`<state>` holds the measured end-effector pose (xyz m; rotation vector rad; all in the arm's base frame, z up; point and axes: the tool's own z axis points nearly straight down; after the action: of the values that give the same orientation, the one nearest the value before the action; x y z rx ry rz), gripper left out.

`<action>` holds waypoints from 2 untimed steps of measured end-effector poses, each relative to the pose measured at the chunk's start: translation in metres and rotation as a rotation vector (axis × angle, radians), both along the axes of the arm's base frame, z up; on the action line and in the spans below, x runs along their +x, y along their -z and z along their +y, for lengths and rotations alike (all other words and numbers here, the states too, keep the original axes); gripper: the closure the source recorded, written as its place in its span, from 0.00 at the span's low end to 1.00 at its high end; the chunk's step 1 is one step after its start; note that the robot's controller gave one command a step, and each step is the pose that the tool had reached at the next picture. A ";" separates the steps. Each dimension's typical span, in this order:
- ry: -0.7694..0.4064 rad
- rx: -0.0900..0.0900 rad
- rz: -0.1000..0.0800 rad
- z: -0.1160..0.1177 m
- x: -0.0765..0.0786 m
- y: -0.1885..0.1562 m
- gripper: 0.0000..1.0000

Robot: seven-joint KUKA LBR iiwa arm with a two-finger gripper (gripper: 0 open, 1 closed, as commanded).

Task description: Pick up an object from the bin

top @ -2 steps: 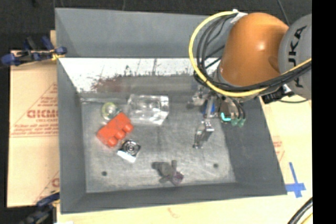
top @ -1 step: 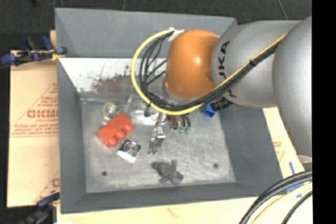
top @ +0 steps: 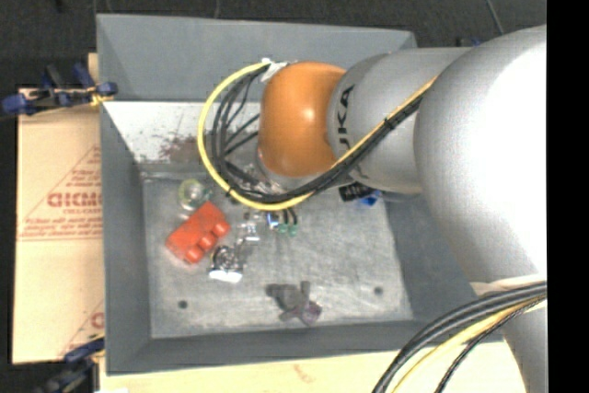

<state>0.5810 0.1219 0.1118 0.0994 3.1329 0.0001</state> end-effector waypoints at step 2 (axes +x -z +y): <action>0.400 0.008 0.000 0.068 -0.017 0.038 0.00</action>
Offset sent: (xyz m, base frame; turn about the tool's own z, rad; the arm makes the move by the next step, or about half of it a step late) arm -0.0179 0.0864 -0.0084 0.0907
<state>0.5639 0.1904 0.0739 0.7195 3.0515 0.0109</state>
